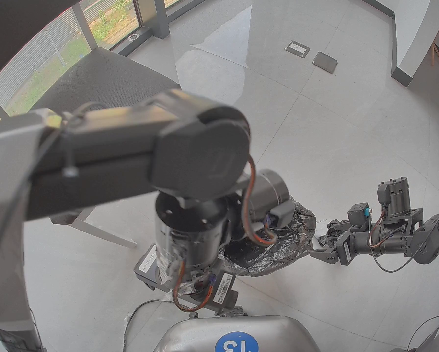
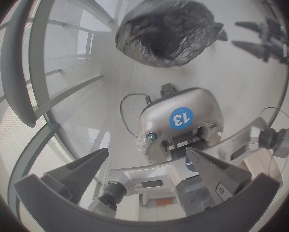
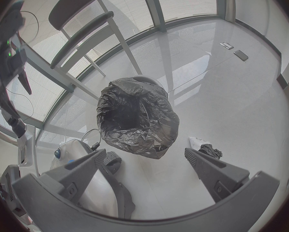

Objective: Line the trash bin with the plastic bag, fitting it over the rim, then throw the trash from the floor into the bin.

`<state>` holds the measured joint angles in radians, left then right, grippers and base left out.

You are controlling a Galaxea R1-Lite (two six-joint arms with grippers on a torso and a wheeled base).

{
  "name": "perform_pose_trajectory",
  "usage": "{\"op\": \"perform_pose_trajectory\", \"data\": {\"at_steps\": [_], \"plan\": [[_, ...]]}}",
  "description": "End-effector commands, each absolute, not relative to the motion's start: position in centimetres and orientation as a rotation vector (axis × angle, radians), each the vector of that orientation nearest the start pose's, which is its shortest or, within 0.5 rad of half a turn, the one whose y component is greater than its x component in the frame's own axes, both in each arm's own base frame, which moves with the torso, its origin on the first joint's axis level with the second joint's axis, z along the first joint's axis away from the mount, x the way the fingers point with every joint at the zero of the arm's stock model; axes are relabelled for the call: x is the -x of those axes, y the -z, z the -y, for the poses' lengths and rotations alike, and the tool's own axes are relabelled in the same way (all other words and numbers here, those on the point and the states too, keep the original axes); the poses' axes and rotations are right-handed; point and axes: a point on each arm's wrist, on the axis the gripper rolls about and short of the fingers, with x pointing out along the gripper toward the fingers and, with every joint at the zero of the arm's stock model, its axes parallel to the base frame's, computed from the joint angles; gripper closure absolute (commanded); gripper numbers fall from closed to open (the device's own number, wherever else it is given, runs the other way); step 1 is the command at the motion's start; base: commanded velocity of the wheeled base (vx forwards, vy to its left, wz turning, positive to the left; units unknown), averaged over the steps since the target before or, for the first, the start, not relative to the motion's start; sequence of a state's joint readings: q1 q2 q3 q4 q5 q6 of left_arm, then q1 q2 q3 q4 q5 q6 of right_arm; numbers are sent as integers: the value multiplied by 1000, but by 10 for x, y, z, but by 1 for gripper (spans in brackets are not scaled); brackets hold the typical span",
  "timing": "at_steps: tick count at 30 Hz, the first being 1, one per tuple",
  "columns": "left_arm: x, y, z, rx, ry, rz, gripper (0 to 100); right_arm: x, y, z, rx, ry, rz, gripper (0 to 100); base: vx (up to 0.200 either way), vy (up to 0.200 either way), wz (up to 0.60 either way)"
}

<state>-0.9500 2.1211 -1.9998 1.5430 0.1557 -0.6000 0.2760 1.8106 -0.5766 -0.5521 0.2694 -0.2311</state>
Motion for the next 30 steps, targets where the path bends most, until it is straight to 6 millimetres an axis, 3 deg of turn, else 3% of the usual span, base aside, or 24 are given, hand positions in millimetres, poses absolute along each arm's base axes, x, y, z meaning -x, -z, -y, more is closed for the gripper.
{"op": "perform_pose_trajectory", "data": {"at_steps": [1,6,9,13,24,30], "plan": [[-155,-283,235,-206,360,-1276,0,-260,-86,-84,227,-618,-636,0,0,0,0],[-114,-258,199,-235,431,-1255,0,-258,-85,-87,231,-630,-638,0,0,0,0],[-122,-247,195,-163,414,-1162,0,-259,-85,-87,229,-630,-637,0,0,0,0],[-127,-247,188,-124,400,-1081,0,-260,-86,-88,231,-630,-629,0,0,0,0],[-122,-238,179,-154,396,-1088,0,-259,-87,-88,232,-630,-627,0,0,0,0],[-109,-220,163,-271,440,-1173,0,-256,-86,-87,247,-637,-631,0,0,0,0]]}}
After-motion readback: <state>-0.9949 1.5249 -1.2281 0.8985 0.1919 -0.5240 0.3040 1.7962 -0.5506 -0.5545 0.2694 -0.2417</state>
